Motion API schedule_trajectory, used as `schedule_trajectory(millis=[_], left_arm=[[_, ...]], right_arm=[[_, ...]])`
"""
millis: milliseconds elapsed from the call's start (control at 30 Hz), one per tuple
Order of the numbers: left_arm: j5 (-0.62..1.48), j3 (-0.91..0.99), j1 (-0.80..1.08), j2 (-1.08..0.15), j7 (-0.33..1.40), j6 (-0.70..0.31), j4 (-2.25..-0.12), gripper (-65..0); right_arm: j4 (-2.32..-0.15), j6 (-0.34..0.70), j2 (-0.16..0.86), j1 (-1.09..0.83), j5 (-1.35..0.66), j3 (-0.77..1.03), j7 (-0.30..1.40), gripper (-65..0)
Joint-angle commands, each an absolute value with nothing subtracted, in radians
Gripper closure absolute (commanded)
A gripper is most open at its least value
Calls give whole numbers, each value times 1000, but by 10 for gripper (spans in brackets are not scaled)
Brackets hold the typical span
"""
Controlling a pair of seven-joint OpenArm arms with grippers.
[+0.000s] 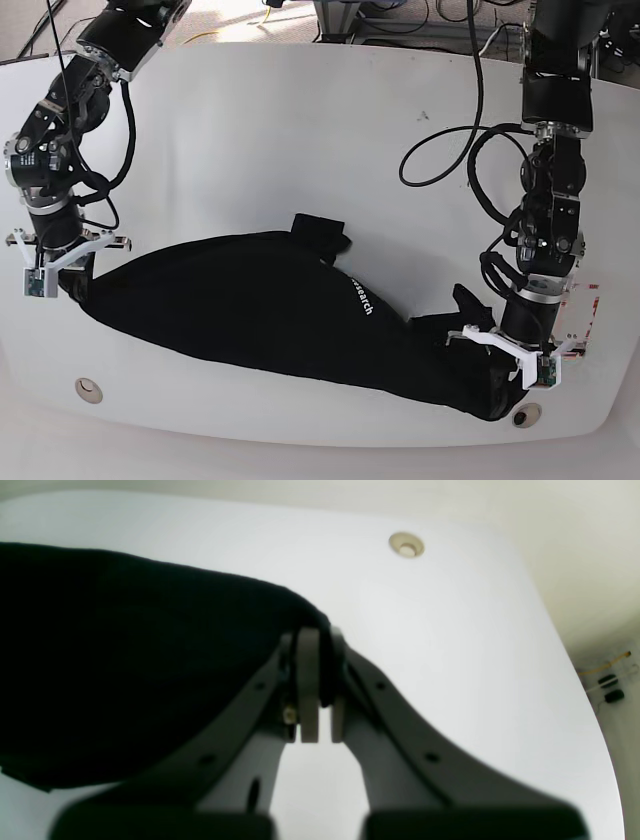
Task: Layout the t-shirt on the table in an organized manner, then fold the t-shirt properly
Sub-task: 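Lift and pull the shirt apart with both grippers, stretching it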
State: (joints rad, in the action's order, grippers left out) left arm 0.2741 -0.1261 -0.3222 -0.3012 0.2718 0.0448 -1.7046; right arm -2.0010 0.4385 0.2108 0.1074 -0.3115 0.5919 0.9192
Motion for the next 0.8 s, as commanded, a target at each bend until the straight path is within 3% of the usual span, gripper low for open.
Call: schedule_trajectory(millis=[0,533,767], left_arm=[[274,-120,-364,-328,242,50,-1727,0],[278,-27,-522,-398,309,44,-1776,0],[278,-5,-615,-397,375,-33,-1782,0]], right_arm=[[-2017,438,223,153,-318,593,897,-3],[-2017,438,318,348,-312,507,961,-3],[-1986,438,340,440,-311,472,961,-5]])
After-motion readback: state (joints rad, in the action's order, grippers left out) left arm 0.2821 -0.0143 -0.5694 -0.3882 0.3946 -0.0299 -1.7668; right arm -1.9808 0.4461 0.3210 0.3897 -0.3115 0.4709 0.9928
